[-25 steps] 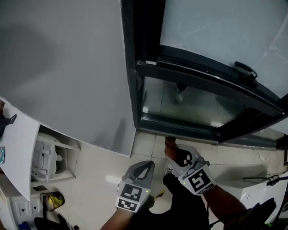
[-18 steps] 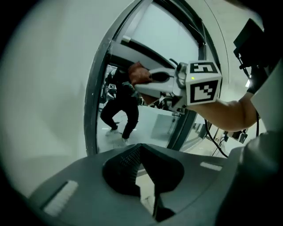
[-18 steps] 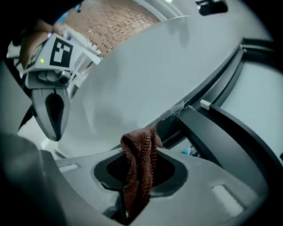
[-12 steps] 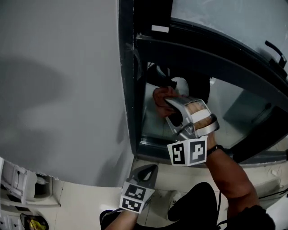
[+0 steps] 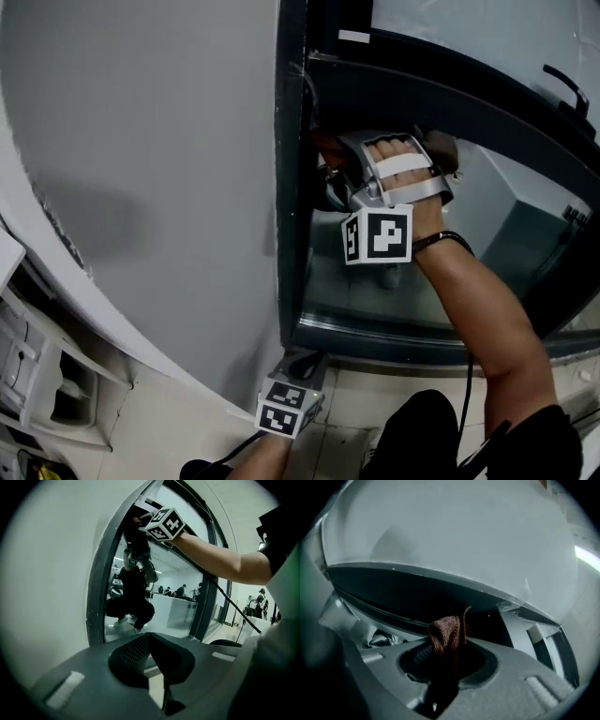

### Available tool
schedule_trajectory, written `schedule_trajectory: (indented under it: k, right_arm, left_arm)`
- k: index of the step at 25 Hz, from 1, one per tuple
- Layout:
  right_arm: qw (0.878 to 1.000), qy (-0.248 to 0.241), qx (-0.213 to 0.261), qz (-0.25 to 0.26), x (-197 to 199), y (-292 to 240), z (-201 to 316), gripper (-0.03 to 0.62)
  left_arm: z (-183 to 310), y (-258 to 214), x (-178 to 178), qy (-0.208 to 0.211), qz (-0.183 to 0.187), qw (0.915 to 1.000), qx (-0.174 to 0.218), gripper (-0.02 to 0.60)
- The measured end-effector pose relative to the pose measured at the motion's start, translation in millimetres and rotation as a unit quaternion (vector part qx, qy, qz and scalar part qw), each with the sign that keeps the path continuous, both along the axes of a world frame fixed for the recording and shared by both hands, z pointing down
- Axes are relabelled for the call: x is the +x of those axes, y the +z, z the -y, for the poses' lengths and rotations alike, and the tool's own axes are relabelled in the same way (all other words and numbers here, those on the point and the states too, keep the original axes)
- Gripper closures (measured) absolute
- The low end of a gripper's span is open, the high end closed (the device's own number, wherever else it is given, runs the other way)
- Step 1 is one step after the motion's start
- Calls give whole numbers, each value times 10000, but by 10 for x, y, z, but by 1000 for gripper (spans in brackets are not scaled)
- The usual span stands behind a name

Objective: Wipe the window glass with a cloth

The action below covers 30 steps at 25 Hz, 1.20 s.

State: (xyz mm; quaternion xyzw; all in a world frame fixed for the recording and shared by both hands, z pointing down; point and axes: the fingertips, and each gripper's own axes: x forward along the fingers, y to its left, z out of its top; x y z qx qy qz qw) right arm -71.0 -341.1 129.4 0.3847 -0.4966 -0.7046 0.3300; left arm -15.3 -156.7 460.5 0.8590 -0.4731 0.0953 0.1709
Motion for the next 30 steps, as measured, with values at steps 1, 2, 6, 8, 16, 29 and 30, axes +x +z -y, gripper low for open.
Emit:
schedule_trajectory:
  k: [1,2,6,8,16,29,30]
  right_arm:
    - [10000,16,56,68,-4,-49,25,514]
    - [9998,18,110,163,-9,-100,34,514]
    - [9990,58,231,391,-66,-242,83,514]
    - [9988,70,279,402,-98,-246,120,514]
    - [9989,-59,264,379,-105,-76,134,519]
    - [9992,-142,-373,63,-67,704,114,520]
    - [9990,-146,-425,20,-69,776,114,519]
  left_arm:
    - [17,46,-5,-18,10,10000,10,565]
    - [30,97,-3,-16,15,10000,-5,565]
    - [83,231,119,179,51,9998,-100,565]
    - [120,274,188,300,59,9995,-118,565]
    - [161,448,374,593,-215,9976,-297,565]
    - [98,493,260,581,-119,9979,-267,565]
    - [108,500,236,548,-144,9980,-284,565]
